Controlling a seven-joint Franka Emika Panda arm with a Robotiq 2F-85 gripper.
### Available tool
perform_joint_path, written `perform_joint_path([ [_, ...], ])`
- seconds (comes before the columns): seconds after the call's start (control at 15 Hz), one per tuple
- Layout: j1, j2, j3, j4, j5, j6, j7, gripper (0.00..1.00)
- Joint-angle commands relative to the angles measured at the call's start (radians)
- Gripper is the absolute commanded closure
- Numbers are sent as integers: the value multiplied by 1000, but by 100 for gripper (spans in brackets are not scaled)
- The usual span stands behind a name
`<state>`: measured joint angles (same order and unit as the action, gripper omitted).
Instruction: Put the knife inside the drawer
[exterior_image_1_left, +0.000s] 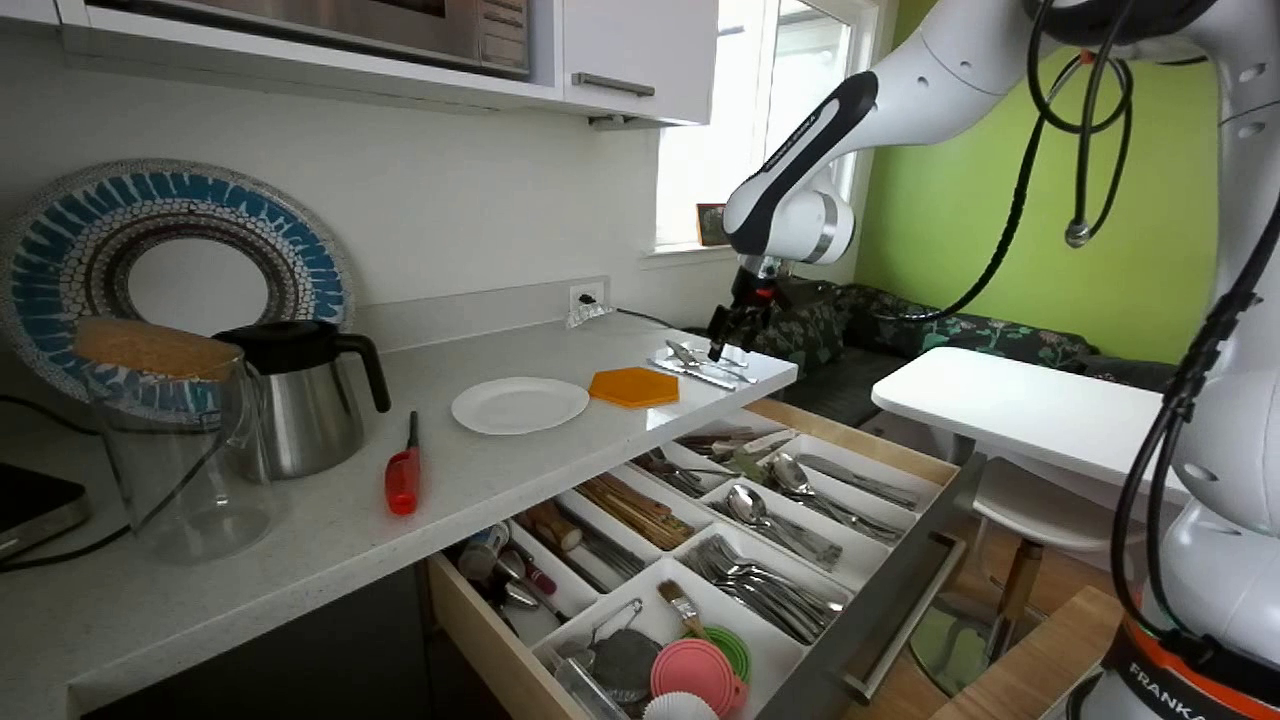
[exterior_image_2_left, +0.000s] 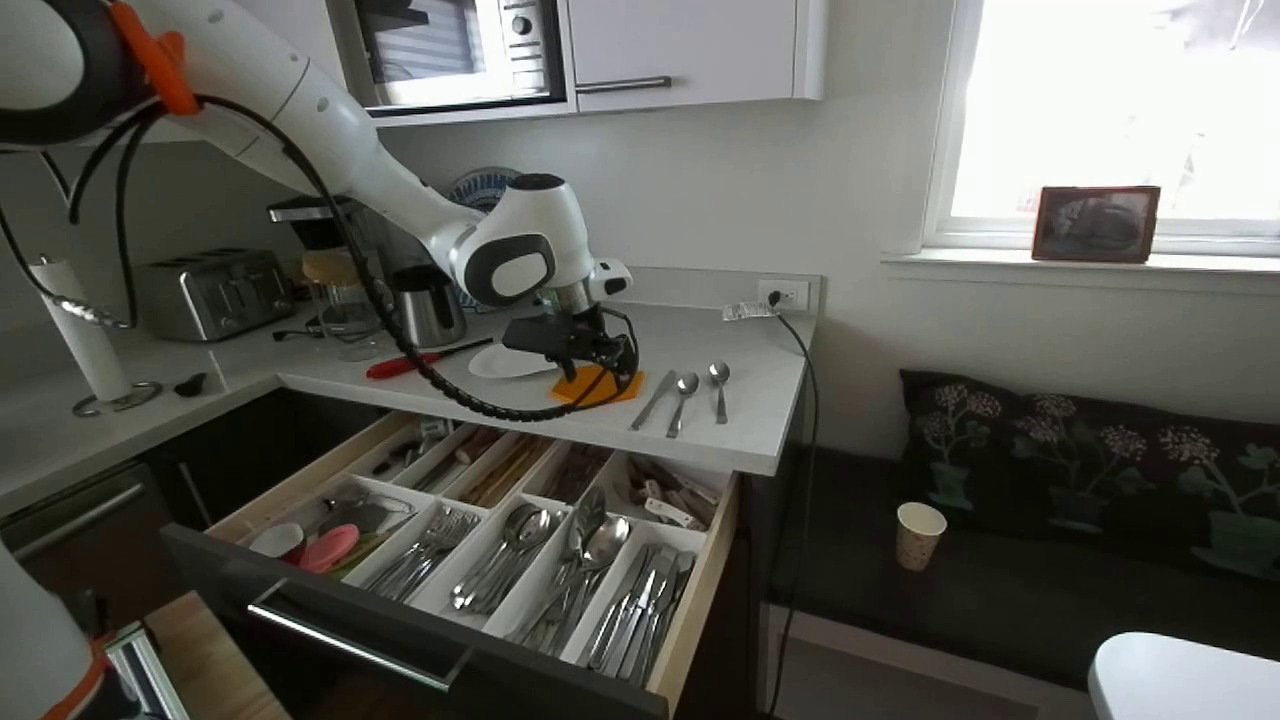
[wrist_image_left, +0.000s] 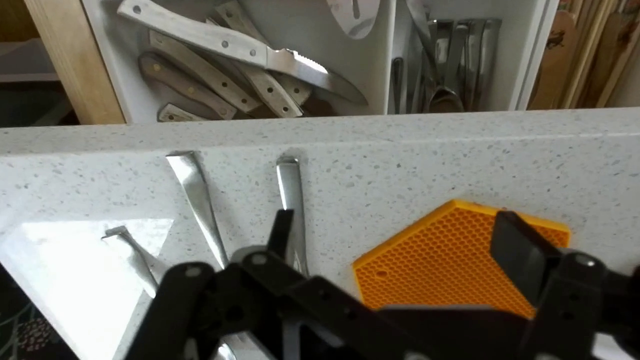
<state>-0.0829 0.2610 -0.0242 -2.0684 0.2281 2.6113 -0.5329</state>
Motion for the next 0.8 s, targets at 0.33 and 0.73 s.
perform_joint_path([
  [0.33,-116,210,112,171,9,66,-88,0],
  [0.73,-167,311,157,262,-9,113,-99,12],
])
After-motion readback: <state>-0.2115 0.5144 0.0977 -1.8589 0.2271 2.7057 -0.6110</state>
